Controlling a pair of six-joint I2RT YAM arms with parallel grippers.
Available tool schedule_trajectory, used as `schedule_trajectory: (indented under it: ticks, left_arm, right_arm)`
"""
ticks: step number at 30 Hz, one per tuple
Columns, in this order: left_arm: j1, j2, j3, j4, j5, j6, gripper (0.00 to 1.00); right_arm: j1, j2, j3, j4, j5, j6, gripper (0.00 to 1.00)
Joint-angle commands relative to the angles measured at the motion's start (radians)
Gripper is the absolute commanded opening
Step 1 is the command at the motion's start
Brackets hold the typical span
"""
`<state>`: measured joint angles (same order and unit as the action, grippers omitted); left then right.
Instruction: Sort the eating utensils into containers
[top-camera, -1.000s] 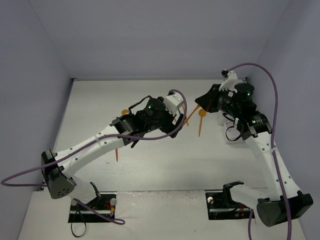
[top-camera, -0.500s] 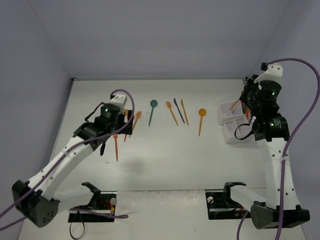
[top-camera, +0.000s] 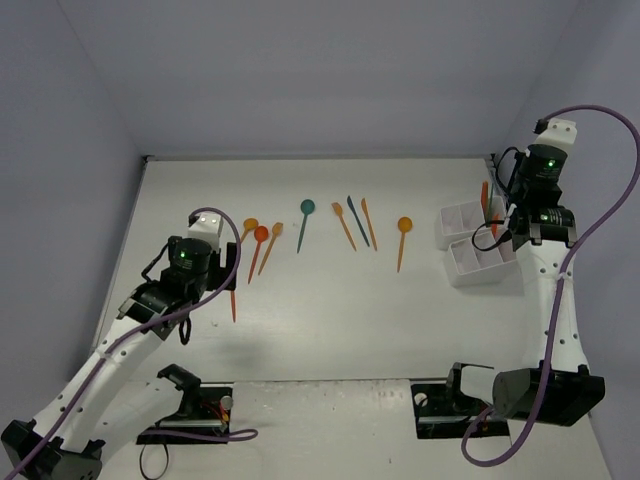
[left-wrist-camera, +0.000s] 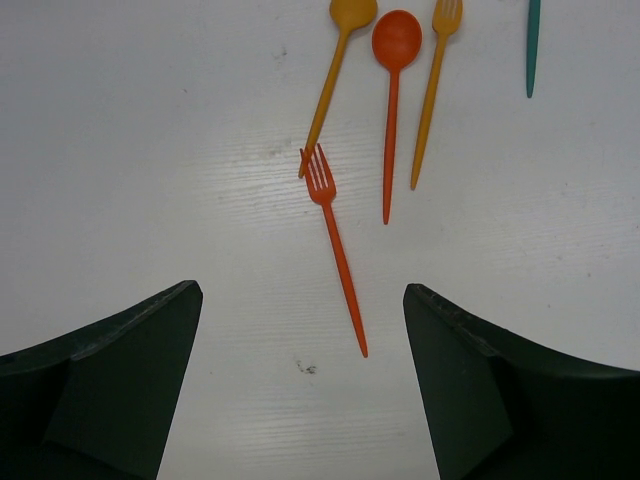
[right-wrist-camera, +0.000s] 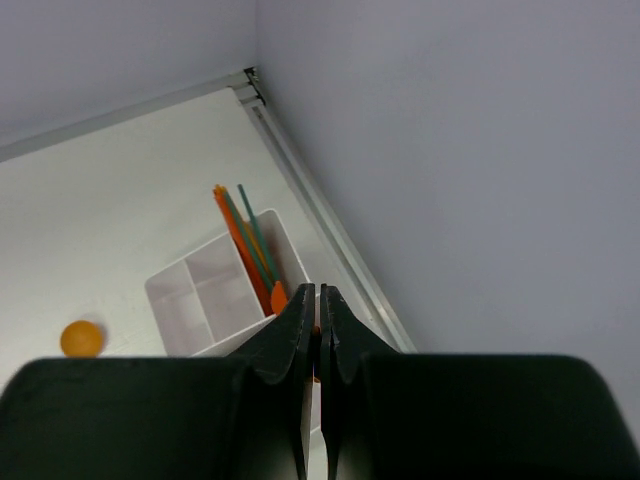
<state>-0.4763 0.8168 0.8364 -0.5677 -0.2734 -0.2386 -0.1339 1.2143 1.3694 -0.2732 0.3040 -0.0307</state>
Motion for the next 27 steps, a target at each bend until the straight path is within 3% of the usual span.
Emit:
schedule_trajectory:
  ticks: [1, 15, 27]
  left_arm:
    - [0.004, -0.013, 0.021, 0.069, -0.050, 0.028, 0.80]
    - [-0.002, -0.018, 0.022, 0.068, -0.045, 0.019, 0.80]
    - [0.001, -0.021, 0.023, 0.068, -0.045, 0.019, 0.80]
  right_arm:
    - [-0.037, 0.033, -0.015, 0.060, 0.034, -0.038, 0.00]
    - [-0.136, 0.097, -0.225, 0.204, -0.066, -0.062, 0.00]
    - [-0.136, 0.123, -0.264, 0.226, -0.105, -0.060, 0.01]
